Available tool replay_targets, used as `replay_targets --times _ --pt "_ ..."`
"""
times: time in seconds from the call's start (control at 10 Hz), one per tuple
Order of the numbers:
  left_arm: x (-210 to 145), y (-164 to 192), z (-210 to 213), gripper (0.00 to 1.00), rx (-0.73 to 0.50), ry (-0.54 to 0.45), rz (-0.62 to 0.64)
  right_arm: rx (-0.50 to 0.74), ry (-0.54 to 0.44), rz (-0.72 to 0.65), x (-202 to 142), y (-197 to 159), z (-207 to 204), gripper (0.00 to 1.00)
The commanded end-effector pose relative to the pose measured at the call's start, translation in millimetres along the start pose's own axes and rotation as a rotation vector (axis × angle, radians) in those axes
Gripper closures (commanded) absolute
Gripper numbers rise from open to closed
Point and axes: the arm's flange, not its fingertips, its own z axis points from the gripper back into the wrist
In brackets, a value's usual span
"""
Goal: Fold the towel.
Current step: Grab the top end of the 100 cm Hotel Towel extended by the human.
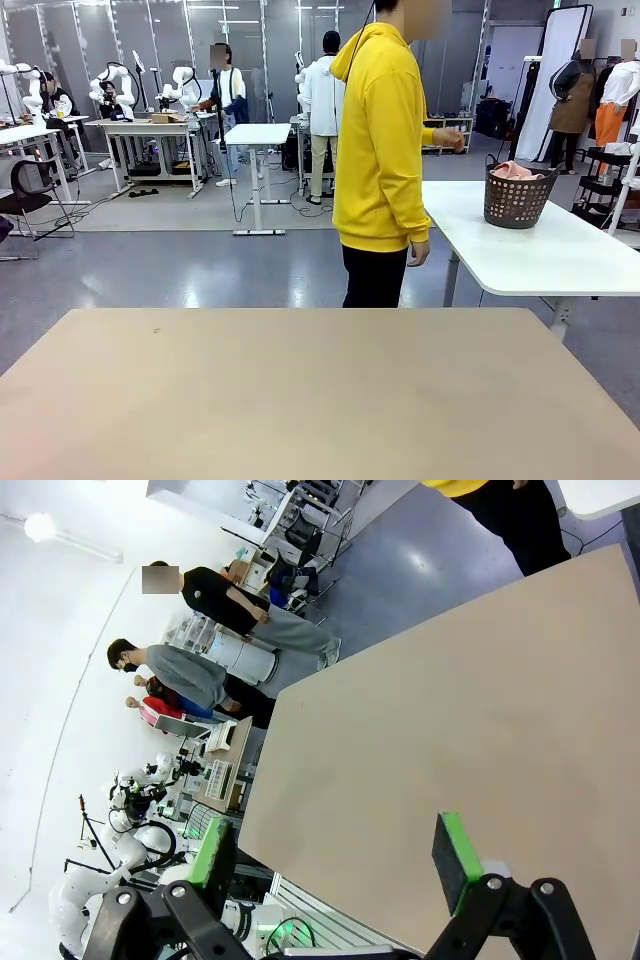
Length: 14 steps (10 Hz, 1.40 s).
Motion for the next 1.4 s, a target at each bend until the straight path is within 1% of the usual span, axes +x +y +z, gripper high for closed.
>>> replay_targets --times 0.0,1.3 --pt "4.1 -1.8 0.8 0.0 -0.019 -0.005 -0.004 0.011 -0.01 0.001 2.8 1.1 1.0 0.0" --pt "4.1 -1.8 0.8 0.0 -0.019 -0.005 -0.004 0.011 -0.01 0.001 2.8 1.1 1.0 0.0"
